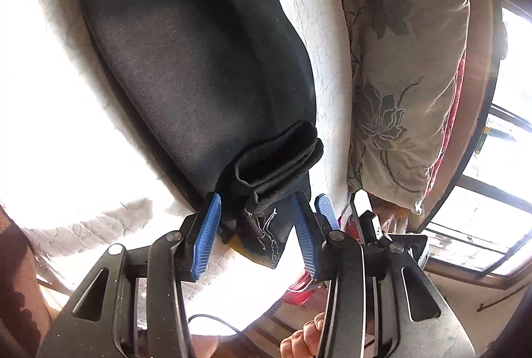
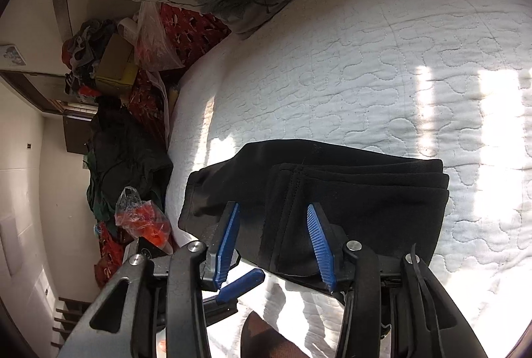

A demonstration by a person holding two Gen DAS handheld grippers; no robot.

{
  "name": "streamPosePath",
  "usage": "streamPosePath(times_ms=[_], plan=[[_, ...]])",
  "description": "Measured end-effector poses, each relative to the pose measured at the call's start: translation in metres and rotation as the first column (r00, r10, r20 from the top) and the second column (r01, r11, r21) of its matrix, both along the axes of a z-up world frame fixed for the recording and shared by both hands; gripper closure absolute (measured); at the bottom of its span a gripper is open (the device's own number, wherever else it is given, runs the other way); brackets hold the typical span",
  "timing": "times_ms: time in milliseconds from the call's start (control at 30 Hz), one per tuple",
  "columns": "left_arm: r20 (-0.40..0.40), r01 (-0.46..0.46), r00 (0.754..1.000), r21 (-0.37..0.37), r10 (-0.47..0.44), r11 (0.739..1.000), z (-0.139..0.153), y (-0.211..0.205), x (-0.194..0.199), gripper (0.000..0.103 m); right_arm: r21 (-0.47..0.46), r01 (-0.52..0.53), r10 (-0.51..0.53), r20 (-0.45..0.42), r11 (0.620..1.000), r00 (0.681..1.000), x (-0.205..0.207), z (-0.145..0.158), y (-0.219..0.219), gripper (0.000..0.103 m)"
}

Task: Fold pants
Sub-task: 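Grasp the cuff end with the left gripper while the right gripper holds the fold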

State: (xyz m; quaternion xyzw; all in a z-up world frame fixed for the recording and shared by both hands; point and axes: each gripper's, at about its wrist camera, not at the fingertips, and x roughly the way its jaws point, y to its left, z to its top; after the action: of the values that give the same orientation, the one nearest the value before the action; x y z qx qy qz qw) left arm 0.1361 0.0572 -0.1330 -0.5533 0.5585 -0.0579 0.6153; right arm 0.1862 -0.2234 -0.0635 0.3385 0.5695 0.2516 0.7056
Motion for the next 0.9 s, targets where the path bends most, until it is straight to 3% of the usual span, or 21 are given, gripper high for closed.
streamPosePath(times_ms=[200, 367, 500, 633, 700, 733, 767, 800, 900], plan=[[0.065, 0.155, 0.984, 0.139, -0.165, 0.978, 0.016, -0.017, -0.003, 0.062, -0.015, 0.086, -0.084, 0.085, 0.996, 0.993, -0.047, 0.021, -0.026, 0.052], [0.098, 0.269, 0.953, 0.174, -0.288, 0.947, 0.028, -0.048, 0.009, 0.062, 0.125, 0.159, -0.165, 0.037, 0.979, 0.986, -0.086, -0.001, -0.043, 0.051], [0.102, 0.354, 0.915, 0.259, -0.39, 0.899, 0.04, -0.073, 0.031, 0.059, 0.237, 0.224, -0.228, -0.014, 0.945, 0.974, -0.087, -0.021, -0.042, 0.051], [0.035, 0.402, 0.896, 0.357, -0.443, 0.843, 0.016, -0.081, 0.047, 0.058, 0.275, 0.312, -0.301, -0.082, 0.91, 0.95, -0.086, -0.051, -0.056, 0.051], [0.006, 0.427, 0.891, 0.328, -0.454, 0.843, -0.01, -0.079, 0.052, 0.059, 0.227, 0.338, -0.322, -0.107, 0.913, 0.941, -0.087, -0.069, -0.066, 0.058], [0.024, 0.419, 0.894, 0.307, -0.447, 0.855, -0.017, -0.076, 0.052, 0.06, 0.23, 0.343, -0.322, -0.124, 0.911, 0.939, -0.088, -0.08, -0.07, 0.065], [0.044, 0.404, 0.9, 0.286, -0.433, 0.869, -0.018, -0.071, 0.051, 0.06, 0.24, 0.357, -0.331, -0.143, 0.903, 0.933, -0.09, -0.089, -0.073, 0.08], [0.054, 0.396, 0.904, 0.262, -0.423, 0.88, -0.018, -0.068, 0.05, 0.06, 0.254, 0.366, -0.335, -0.159, 0.895, 0.929, -0.091, -0.095, -0.077, 0.085], [0.074, 0.41, 0.898, 0.214, -0.433, 0.887, -0.016, -0.061, 0.048, 0.06, 0.303, 0.372, -0.331, -0.18, 0.878, 0.926, -0.091, -0.101, -0.081, 0.085]])
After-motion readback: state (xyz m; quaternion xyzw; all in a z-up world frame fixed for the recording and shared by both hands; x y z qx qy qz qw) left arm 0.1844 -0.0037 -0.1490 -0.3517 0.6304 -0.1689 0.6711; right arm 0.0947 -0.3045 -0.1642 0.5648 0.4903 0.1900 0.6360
